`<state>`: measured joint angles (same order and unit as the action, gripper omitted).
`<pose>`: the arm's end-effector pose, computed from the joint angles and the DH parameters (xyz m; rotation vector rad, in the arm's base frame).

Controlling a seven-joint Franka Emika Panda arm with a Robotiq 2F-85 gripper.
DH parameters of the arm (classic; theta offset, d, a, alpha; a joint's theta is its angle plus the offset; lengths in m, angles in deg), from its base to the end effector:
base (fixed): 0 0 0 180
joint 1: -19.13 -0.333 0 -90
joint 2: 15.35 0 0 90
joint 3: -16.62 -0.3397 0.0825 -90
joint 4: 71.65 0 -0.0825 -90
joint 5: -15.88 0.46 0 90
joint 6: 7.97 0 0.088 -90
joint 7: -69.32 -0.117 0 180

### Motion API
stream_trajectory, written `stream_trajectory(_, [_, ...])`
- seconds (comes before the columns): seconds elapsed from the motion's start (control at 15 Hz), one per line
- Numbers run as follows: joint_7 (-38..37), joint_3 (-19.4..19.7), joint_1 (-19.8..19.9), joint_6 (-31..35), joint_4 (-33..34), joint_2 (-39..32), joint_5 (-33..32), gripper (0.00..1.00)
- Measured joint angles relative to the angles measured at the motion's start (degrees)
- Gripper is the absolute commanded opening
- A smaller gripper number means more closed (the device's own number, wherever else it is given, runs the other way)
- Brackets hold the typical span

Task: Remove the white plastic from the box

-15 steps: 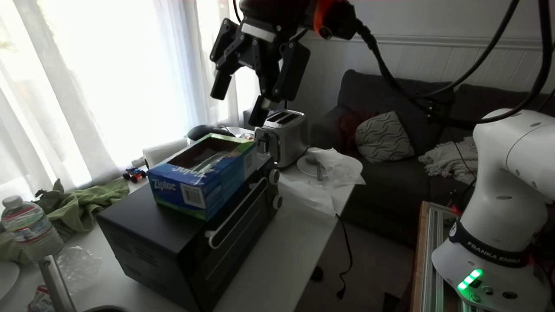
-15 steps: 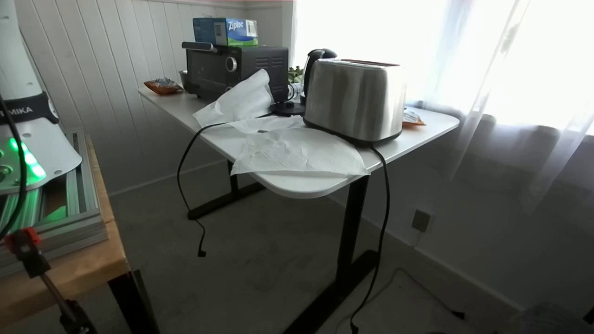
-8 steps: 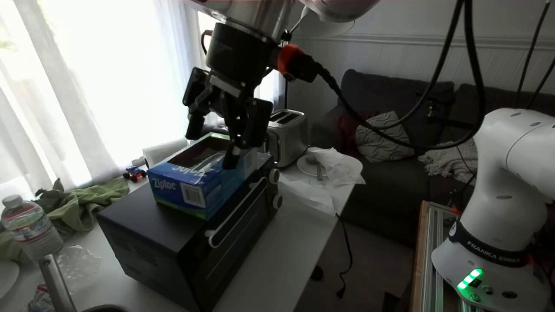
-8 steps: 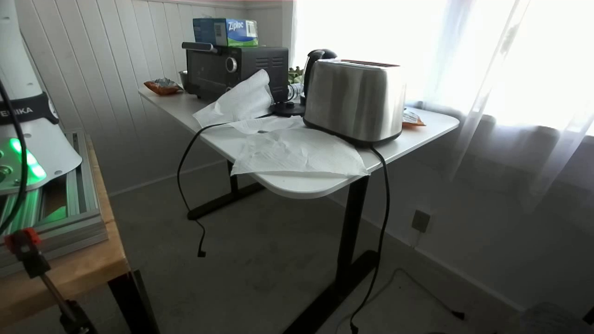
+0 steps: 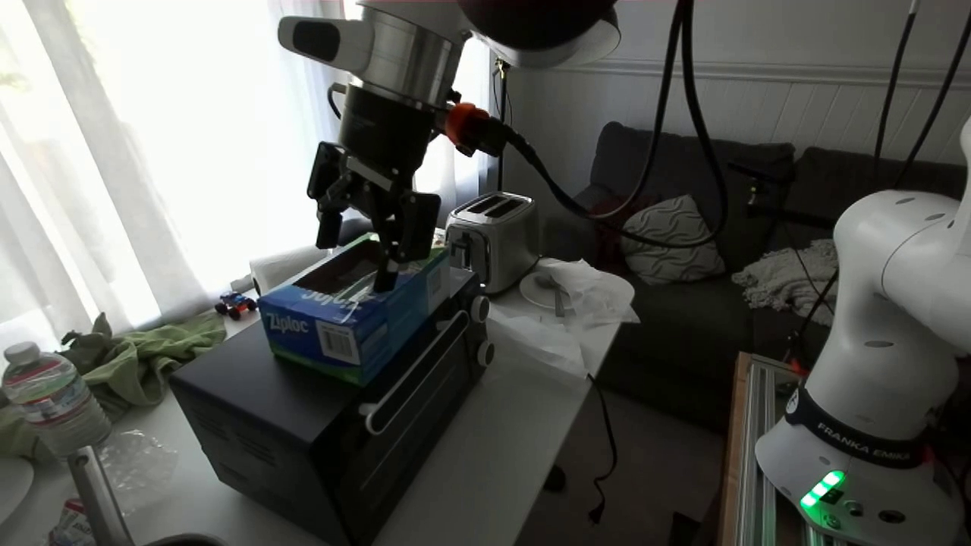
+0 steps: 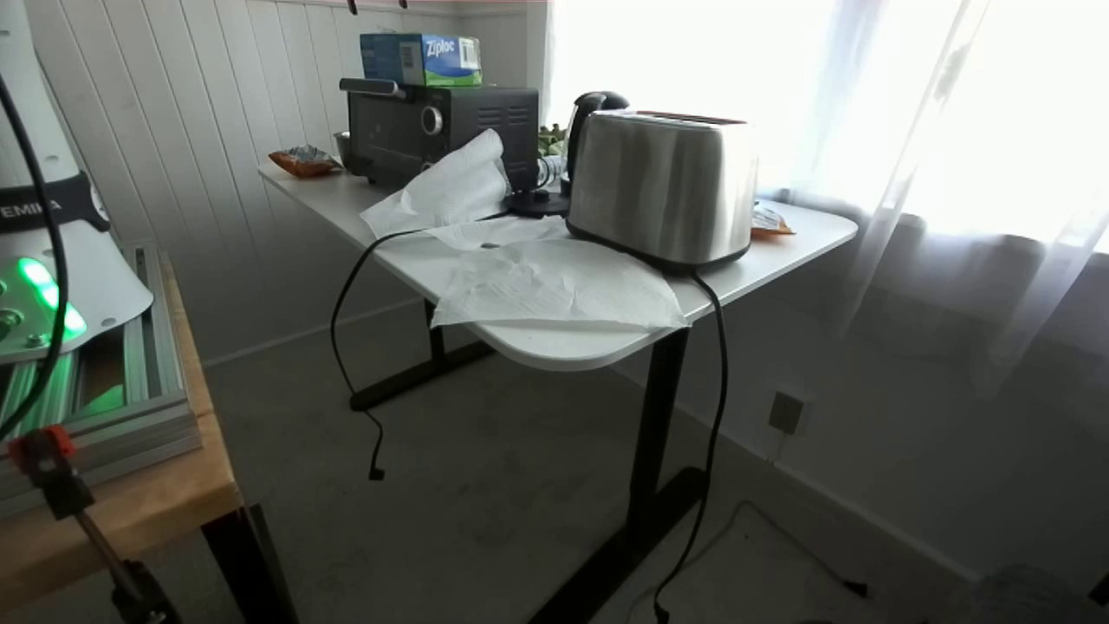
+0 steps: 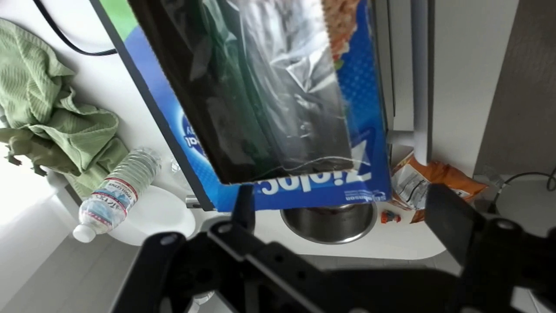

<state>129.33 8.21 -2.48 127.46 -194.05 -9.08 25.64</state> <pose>0.5311 0.3126 0.4693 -2.2686 -2.0548 -0.5505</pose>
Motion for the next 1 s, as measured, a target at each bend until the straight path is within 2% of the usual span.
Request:
stream_trajectory(0.2, [2.11, -0.59, 1.26, 0.0, 1.37, -2.23, -0.64, 1.0])
stream_trajectory(0.27, [2.59, -0.78, 1.49, 0.0, 1.67, -2.85, -0.75, 0.96])
stream_trajectory(0.33, [3.06, -1.0, 1.72, 0.0, 1.92, -3.38, -0.81, 0.89])
stream_trajectory(0.4, [3.49, -1.24, 2.0, 0.0, 2.1, -3.75, -0.88, 0.75])
stream_trajectory(1.0, [4.23, -2.03, 3.59, -0.02, 2.67, -4.21, -2.36, 0.12])
